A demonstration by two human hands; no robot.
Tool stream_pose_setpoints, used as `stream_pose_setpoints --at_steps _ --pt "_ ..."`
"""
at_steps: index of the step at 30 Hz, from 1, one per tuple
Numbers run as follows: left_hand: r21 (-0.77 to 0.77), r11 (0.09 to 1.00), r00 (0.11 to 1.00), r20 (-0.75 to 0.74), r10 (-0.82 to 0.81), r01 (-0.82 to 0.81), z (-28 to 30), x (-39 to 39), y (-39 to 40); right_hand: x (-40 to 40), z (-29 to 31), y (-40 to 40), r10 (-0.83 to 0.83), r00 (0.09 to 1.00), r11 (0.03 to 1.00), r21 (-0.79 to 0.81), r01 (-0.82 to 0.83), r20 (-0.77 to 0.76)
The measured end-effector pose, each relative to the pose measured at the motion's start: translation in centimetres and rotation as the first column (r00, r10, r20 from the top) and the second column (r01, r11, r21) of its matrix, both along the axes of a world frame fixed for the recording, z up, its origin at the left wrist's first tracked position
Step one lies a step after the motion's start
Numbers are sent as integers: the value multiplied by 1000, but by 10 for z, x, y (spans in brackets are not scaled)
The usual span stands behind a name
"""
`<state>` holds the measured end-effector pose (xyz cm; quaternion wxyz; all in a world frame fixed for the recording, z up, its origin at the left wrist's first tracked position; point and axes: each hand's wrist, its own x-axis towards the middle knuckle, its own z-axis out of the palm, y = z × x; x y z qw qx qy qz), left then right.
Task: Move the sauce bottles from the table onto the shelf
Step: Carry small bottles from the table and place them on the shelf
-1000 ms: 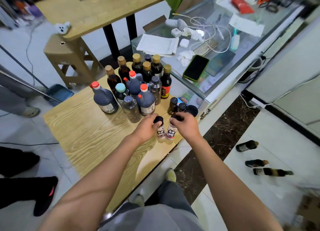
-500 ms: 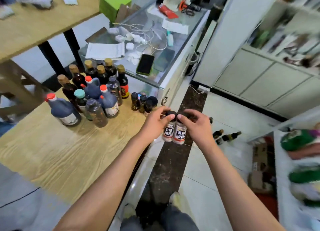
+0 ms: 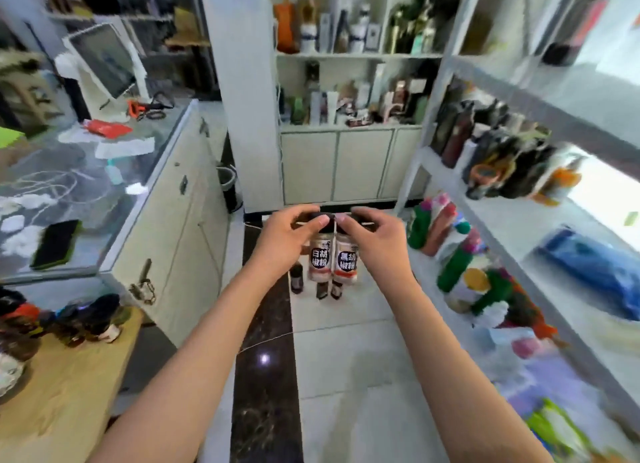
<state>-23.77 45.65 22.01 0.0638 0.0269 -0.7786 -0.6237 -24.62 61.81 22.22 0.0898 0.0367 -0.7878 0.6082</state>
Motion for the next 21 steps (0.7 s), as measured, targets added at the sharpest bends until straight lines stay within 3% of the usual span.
stream_pose_setpoints --at_steps 8,21 --pt "-9 961 953 -120 -277 278 68 -59 201 -27 58 199 -263 957 965 -20 263 -122" --pt "-23 829 777 -333 -534 559 152 -128 441 -39 153 411 -623 717 756 -6 654 -311"
